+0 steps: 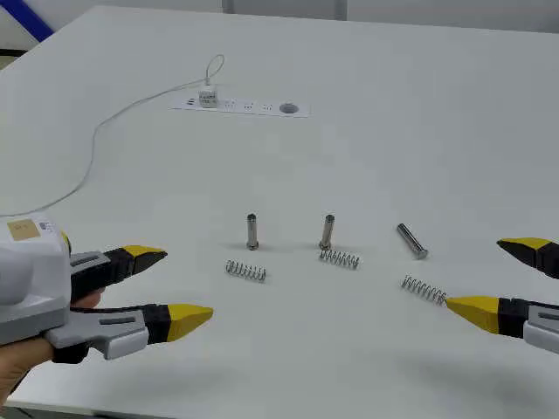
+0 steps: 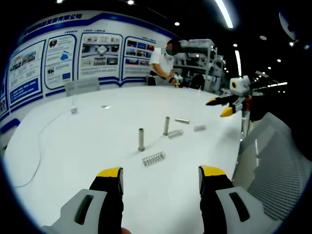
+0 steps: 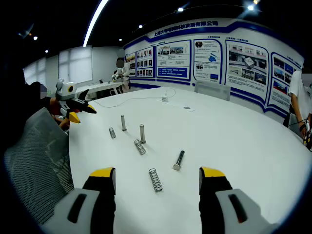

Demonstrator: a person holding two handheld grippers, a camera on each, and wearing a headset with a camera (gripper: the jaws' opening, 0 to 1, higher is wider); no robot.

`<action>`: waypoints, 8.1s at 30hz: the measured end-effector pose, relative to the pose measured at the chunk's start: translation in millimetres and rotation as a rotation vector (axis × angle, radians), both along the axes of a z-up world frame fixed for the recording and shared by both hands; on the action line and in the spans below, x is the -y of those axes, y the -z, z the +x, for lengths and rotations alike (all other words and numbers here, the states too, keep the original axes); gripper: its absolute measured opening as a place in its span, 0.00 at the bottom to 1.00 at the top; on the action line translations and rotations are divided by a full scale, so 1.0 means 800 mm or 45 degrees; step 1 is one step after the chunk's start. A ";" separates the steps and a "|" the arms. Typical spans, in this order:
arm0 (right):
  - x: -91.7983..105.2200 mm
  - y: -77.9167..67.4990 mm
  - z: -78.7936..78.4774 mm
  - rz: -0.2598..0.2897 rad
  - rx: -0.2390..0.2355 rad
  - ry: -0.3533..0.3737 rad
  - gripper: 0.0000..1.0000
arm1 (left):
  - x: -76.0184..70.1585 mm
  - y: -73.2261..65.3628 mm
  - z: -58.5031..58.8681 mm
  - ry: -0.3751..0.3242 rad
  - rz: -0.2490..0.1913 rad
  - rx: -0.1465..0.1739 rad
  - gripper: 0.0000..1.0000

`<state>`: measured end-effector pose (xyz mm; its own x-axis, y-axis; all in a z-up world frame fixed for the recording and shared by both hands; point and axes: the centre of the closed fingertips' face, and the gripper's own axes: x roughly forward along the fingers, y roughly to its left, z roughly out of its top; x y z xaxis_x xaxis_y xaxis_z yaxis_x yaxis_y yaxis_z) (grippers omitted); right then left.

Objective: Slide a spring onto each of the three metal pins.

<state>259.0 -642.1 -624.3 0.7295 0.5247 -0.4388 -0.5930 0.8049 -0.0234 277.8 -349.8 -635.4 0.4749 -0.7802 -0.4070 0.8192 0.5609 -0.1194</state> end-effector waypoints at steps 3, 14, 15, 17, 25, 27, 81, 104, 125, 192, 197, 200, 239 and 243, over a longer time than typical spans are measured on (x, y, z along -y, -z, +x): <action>-0.001 0.001 0.001 -0.001 -0.004 -0.004 0.71 | -0.001 0.000 -0.001 -0.004 0.000 -0.001 0.64; -0.002 0.002 0.003 -0.006 -0.012 -0.016 0.70 | -0.003 0.001 -0.001 -0.015 0.000 -0.003 0.64; -0.003 0.002 0.003 -0.006 -0.013 -0.016 0.70 | -0.003 0.001 -0.001 -0.015 0.000 -0.003 0.64; -0.002 0.001 0.004 -0.012 -0.014 -0.016 0.70 | -0.003 0.001 -0.001 -0.014 -0.001 -0.003 0.64; 0.001 0.000 0.015 -0.023 -0.035 -0.001 0.69 | -0.003 0.001 -0.002 -0.018 -0.003 -0.003 0.64; 0.001 -0.002 0.022 -0.034 -0.035 0.003 0.68 | -0.003 0.001 -0.002 -0.017 -0.004 -0.004 0.64; -0.008 0.092 0.159 -0.363 -0.535 0.238 0.15 | -0.004 0.007 0.000 -0.032 -0.021 -0.019 0.63; -0.010 0.103 0.157 -0.420 -0.604 0.245 0.09 | -0.007 0.008 -0.001 -0.040 -0.019 -0.027 0.63; -0.008 0.050 0.145 -0.285 -0.472 0.319 0.09 | -0.001 0.000 0.001 -0.012 -0.016 0.000 0.62; -0.004 0.074 0.032 -0.269 -0.461 0.120 0.16 | 0.015 -0.008 -0.008 0.078 0.016 0.019 0.61; -0.004 0.087 0.020 -0.310 -0.475 0.026 0.16 | 0.017 -0.008 -0.008 0.084 0.020 0.019 0.61; -0.007 0.090 0.016 -0.322 -0.473 -0.039 0.17 | 0.017 -0.008 -0.009 0.084 0.024 0.018 0.61; -0.017 0.063 0.020 -0.464 -0.384 -0.204 0.12 | 0.014 -0.010 -0.011 0.065 0.020 0.009 0.60; -0.020 0.056 0.022 -0.466 -0.381 -0.201 0.12 | 0.013 -0.010 -0.010 0.064 0.012 0.011 0.60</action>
